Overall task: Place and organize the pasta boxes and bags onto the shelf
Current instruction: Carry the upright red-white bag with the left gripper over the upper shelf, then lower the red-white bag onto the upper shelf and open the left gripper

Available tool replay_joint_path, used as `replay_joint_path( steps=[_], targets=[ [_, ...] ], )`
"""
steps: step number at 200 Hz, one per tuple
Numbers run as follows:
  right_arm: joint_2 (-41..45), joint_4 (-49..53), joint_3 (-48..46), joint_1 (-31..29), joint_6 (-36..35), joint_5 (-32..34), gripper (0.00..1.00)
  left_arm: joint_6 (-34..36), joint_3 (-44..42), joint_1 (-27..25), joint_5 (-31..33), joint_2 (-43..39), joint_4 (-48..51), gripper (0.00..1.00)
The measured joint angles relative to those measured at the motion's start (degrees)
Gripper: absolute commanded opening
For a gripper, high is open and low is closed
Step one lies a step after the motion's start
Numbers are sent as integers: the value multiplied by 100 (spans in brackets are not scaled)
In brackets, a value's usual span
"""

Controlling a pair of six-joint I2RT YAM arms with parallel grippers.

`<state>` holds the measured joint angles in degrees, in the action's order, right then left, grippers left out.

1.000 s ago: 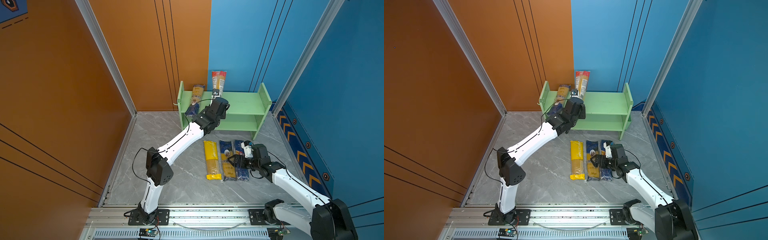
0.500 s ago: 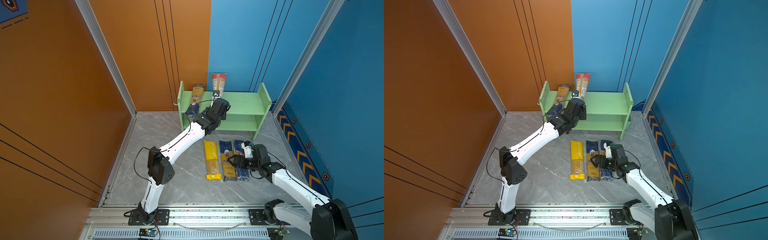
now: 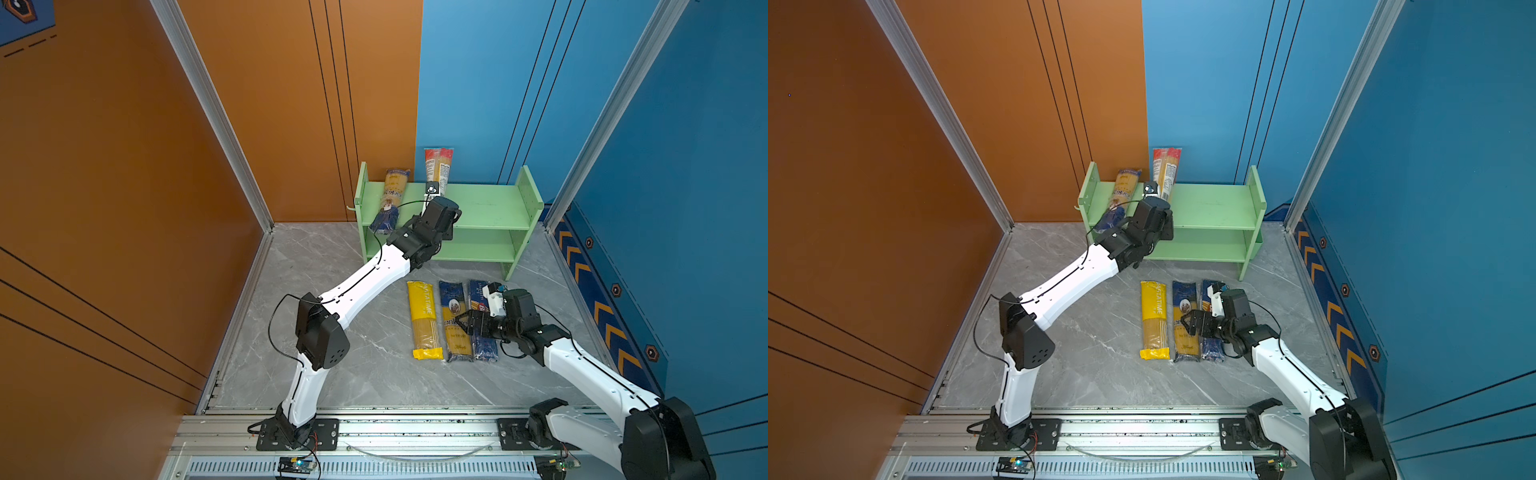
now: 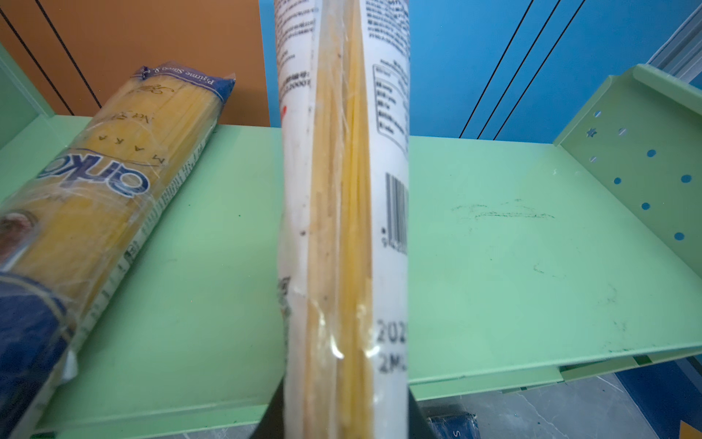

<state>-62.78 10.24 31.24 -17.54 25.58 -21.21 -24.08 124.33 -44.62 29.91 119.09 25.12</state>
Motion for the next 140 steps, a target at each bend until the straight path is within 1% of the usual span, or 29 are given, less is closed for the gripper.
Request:
replay_joint_path(
  steps=[27, 45, 85, 140],
  targets=[
    [0, 0, 0, 0, -2, 2, 96, -42, 11, 0, -2, 0, -37, 31],
    [0, -2, -4, 0, 0, 2, 96, -70, 42, 0, 0, 0, -157, 36],
    [0, -44, -26, 0, 0, 2, 96, -90, 184, 0, 0, 0, -501, 36],
    [0, -44, -26, 9, 0, 2, 96, -105, 212, 0, -13, 0, -699, 36]
  ],
)
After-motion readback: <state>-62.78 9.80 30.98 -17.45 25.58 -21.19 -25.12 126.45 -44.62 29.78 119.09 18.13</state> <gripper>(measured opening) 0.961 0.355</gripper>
